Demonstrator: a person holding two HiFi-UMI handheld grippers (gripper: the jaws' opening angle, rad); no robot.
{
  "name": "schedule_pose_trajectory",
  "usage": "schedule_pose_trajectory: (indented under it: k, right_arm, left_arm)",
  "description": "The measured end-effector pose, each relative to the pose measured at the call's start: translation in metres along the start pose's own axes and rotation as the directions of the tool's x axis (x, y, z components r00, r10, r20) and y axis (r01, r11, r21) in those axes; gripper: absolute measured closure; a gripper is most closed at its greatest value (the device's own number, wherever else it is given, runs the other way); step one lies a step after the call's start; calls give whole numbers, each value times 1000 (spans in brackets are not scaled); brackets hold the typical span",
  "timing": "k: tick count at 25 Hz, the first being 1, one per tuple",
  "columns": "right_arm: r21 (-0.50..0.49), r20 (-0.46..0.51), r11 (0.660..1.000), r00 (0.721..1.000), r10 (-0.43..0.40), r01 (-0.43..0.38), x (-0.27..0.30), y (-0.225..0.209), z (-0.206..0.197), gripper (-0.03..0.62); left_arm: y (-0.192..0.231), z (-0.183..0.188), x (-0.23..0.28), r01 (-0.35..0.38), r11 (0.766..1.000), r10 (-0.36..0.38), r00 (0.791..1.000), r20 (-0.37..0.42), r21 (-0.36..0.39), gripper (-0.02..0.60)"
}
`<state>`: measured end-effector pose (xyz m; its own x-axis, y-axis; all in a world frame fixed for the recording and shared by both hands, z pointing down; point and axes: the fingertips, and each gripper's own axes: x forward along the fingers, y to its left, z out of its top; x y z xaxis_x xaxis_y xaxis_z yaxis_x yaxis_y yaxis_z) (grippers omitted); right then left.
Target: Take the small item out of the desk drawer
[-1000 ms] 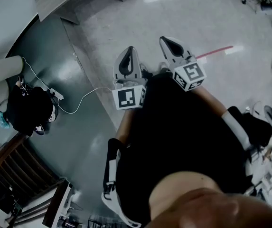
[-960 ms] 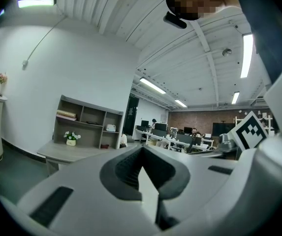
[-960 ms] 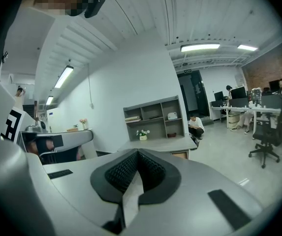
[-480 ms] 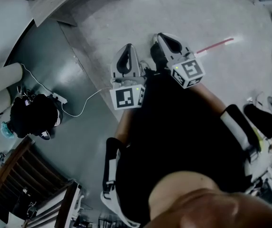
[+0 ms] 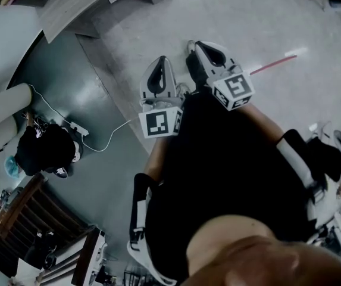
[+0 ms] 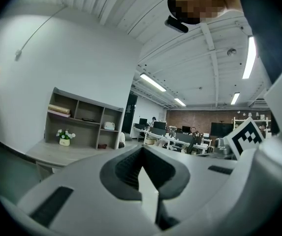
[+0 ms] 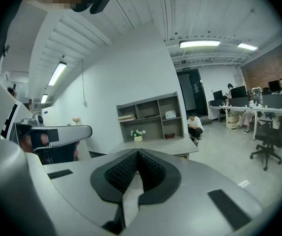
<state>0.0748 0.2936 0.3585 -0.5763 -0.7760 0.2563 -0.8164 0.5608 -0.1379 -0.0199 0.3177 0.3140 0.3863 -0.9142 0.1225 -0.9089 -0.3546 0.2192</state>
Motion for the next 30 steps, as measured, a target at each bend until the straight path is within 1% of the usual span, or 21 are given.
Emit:
schedule_pose_trajectory:
  k: [7,13,17,22,26,30]
  right_arm:
    - [6,-39,1000,999,22,-22,60,-52,12,598]
    - [16,-57,999,998,35,-34,109,-102,25,597]
    - [30,-74,998,995,65,-63,144,-130,40,597]
    - [31,-92,995,991,99,-97,172,-158,45,597]
    - [52,-115,993,987,112,-107,198,-171,47,597]
    - [33,-137,994,984,112,-109,222,-181,37,599]
  left_arm:
    - [25,5,78,-32,999,32,999,-29,0,583]
    - [41,11,143,-56,997,59,997,-51,47,583]
    - [51,20,185,-90,995,92,994,-56,39,583]
    - [54,28,217,-136,990,137,989,-51,30,583]
    - [63,33,234,-179,984,179,983,-48,7,583]
    - [75,32,246,-188,982,189,981,-53,21,583]
